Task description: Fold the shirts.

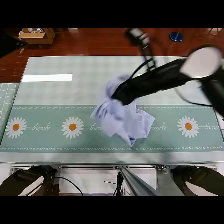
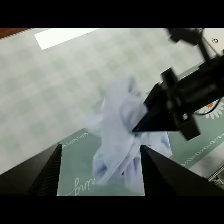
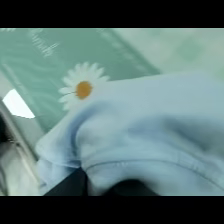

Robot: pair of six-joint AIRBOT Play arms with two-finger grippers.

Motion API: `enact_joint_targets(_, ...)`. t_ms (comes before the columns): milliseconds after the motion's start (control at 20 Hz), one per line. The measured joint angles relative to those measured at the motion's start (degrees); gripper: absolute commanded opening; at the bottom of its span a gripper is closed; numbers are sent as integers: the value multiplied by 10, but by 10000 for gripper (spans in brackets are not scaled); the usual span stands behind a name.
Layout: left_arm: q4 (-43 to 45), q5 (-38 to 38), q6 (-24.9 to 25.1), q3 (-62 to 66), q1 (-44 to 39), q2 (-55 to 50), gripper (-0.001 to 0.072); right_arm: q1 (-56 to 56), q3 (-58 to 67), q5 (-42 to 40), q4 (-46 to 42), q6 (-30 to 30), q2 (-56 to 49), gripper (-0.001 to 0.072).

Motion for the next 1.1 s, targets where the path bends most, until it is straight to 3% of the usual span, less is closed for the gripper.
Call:
enact_joint_targets(50, 0, -7, -2, 0, 0, 1, 571, 14, -7, -17, 33, -13, -18, 489)
enact_joint_targets(200, 0, -10, -5, -2, 0, 3, 571, 21, -14, -39, 127, -50, -42, 499)
enact_joint_targets(350, 8, -13, -5, -28, 0, 3, 571, -33, 12, -8, 151, -66, -21, 439)
enact_joint_targets(500, 33, -23, 22, -100, 0, 2, 576, -136, 52, 39, 35, -56, 33, 368)
enact_joint_targets(650, 64, -21, 66, -230, 2, 1, 621, -254, 66, 96, -148, -55, 85, 382)
enact_joint_targets(750, 71, 6, 91, -337, 8, 0, 621, -339, 57, 117, -211, -53, 106, 425)
enact_joint_targets(850, 64, 48, 110, -439, 26, 0, 623, -416, 31, 133, -207, -50, 117, 470)
enact_joint_targets(900, 48, 76, 120, -487, 40, 0, 708, -446, 14, 138, -197, -50, 121, 479)
enact_joint_targets(1100, -11, 162, 160, -606, 86, -17, 720, -506, -74, 147, -155, -49, 127, 480)
